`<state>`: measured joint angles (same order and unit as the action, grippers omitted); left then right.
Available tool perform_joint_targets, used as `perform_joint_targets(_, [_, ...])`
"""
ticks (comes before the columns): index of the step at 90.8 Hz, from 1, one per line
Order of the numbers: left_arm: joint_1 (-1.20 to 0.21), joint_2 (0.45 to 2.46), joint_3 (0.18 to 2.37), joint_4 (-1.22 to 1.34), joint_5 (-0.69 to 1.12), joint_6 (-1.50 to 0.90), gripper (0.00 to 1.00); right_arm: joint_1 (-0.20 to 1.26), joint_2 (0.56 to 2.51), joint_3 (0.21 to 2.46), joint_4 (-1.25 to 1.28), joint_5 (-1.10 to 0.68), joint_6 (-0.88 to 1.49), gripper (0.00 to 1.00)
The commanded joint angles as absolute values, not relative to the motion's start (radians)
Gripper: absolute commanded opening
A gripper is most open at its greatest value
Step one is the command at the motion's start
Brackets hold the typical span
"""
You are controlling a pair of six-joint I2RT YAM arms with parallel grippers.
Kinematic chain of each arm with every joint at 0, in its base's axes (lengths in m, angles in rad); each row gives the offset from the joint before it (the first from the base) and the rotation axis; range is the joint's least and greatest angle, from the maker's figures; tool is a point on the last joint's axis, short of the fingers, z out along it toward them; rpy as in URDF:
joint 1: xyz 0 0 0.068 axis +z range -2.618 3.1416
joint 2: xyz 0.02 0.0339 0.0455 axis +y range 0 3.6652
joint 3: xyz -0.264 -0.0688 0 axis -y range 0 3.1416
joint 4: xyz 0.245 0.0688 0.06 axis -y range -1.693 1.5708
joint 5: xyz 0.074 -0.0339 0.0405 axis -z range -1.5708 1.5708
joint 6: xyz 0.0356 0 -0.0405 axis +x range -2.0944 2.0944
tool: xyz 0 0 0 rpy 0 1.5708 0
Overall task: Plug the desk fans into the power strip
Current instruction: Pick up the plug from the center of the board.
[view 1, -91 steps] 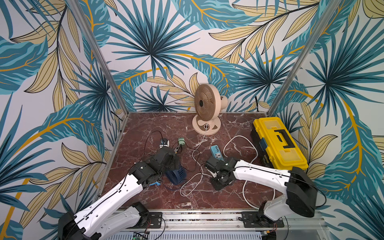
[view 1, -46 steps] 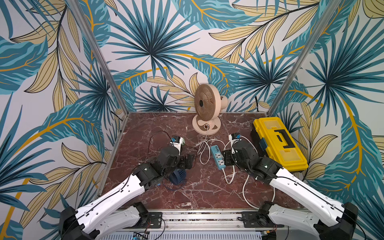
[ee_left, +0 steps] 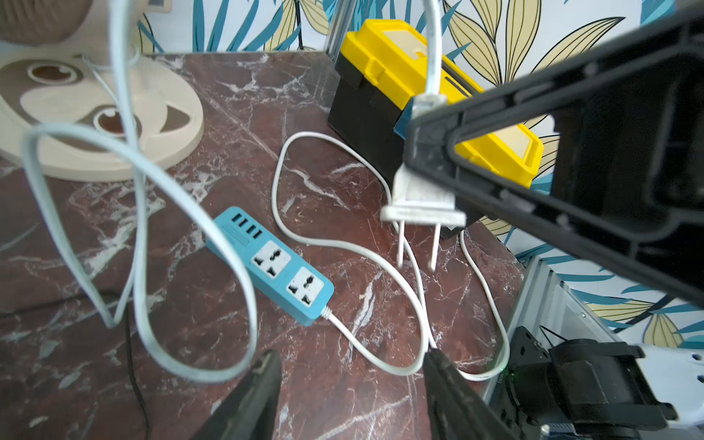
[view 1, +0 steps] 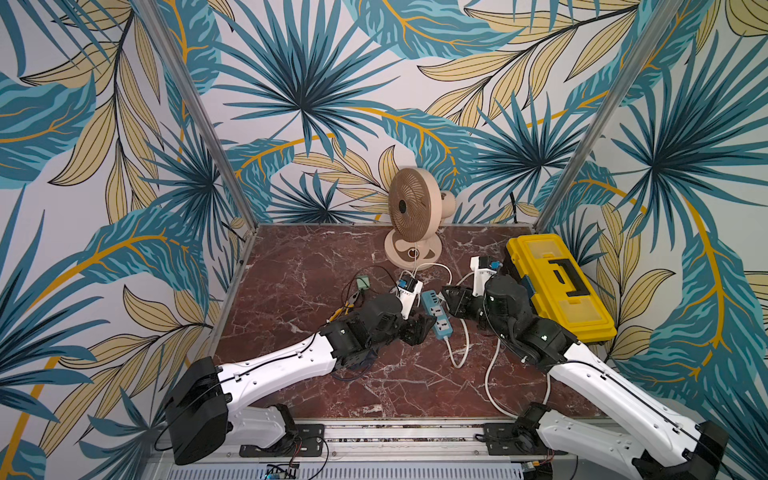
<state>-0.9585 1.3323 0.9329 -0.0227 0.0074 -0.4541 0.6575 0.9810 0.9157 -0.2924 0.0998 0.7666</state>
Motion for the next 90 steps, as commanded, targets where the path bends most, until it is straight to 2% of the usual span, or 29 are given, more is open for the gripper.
perform_joint_targets(1, [-0.957,1.355,1.007,0.018,-0.012,-0.400,0.58,0.652,0.966,0.890,-0.269,0.034,0.813,0.00])
perform_joint_targets(21, [-0.957,1.388,1.036,0.020,0.003,-0.367,0.57,0.647,0.965,0.871,-0.264,0.000,0.824,0.00])
perform_joint_targets(35, [-0.957,1.401,1.054,0.003,0.001,-0.350,0.42,0.647,0.966,0.862,-0.256,-0.026,0.828,0.00])
perform_joint_targets(43, [-0.957,1.399,1.059,-0.004,-0.002,-0.333,0.37,0.642,0.966,0.862,-0.262,-0.037,0.827,0.00])
perform_joint_targets(90, [-0.955,1.378,1.064,-0.073,0.057,-0.236,0.44,0.615,0.953,0.912,-0.344,-0.068,0.797,0.00])
